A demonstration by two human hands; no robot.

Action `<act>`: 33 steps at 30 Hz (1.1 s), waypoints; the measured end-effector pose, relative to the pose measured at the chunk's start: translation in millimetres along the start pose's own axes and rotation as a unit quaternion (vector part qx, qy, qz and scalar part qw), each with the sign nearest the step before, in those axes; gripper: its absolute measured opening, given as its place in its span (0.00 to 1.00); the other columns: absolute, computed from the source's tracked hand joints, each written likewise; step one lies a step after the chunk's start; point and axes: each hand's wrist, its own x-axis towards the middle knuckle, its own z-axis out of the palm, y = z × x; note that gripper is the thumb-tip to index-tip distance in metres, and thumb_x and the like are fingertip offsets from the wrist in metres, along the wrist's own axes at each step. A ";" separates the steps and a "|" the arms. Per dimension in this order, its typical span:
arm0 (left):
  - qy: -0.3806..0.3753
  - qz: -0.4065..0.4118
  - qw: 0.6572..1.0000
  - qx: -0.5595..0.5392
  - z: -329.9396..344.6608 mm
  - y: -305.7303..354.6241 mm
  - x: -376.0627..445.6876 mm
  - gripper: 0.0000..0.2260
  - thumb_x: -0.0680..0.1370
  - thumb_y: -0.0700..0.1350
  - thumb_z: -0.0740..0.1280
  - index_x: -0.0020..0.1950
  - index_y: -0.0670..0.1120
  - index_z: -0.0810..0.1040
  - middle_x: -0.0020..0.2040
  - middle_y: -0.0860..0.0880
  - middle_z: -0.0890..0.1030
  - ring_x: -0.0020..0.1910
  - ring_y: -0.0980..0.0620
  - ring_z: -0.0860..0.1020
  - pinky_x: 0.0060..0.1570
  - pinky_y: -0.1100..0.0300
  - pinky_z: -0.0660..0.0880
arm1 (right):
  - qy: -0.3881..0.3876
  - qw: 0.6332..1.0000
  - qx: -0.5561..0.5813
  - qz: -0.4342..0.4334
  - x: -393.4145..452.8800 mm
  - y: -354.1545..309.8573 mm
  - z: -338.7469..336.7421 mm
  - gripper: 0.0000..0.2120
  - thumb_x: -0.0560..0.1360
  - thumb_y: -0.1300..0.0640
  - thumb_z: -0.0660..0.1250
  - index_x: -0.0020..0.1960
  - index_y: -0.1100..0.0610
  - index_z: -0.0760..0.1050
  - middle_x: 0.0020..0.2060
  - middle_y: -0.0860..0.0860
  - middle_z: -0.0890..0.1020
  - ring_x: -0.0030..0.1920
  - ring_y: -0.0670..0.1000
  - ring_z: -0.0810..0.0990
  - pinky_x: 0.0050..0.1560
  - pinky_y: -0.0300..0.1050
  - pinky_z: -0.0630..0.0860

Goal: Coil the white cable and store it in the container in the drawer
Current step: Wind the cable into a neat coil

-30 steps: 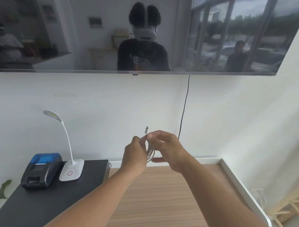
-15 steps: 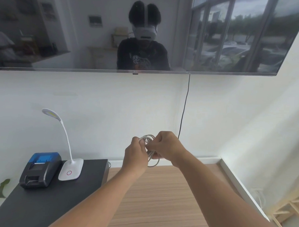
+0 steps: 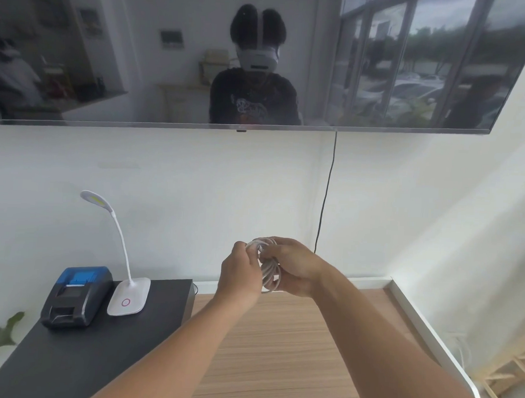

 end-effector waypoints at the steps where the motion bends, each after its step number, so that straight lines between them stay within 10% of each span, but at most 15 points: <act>1: 0.001 -0.003 1.000 -0.001 -0.6 1.3 1.0 0.15 0.86 0.52 0.53 0.51 0.43 0.73 0.44 0.48 0.78 0.38 0.57 0.74 0.32 0.61 0.65 | -0.008 1.000 0.019 -0.003 -0.6 0.8 0.6 0.09 0.78 0.70 0.59 0.52 0.61 0.77 0.38 0.58 0.73 0.35 0.54 0.71 0.37 0.46 0.66; 13: -0.044 -0.022 0.998 -0.046 -18.8 19.2 13.1 0.17 0.84 0.55 0.53 0.55 0.44 0.75 0.49 0.46 0.80 0.48 0.44 0.79 0.52 0.41 0.80 | -0.009 0.986 0.166 -0.007 -3.4 6.4 1.7 0.14 0.83 0.46 0.62 0.60 0.56 0.76 0.50 0.56 0.78 0.49 0.55 0.75 0.48 0.49 0.69; 26: -0.124 -0.021 0.983 -0.132 -24.0 8.3 12.1 0.16 0.85 0.55 0.54 0.52 0.48 0.77 0.47 0.44 0.84 0.43 0.44 0.84 0.42 0.47 0.84 | -0.045 0.984 0.171 0.019 -5.6 2.3 -7.6 0.10 0.79 0.58 0.66 0.59 0.60 0.76 0.47 0.57 0.80 0.43 0.55 0.79 0.40 0.48 0.80; 33: -0.141 -0.022 0.986 -0.081 -22.6 -4.1 10.6 0.17 0.85 0.57 0.53 0.49 0.49 0.74 0.44 0.49 0.78 0.39 0.50 0.76 0.39 0.52 0.79 | 0.125 0.980 0.147 -0.040 -1.9 -5.7 -7.6 0.07 0.76 0.58 0.74 0.54 0.54 0.84 0.41 0.50 0.83 0.42 0.51 0.80 0.42 0.46 0.76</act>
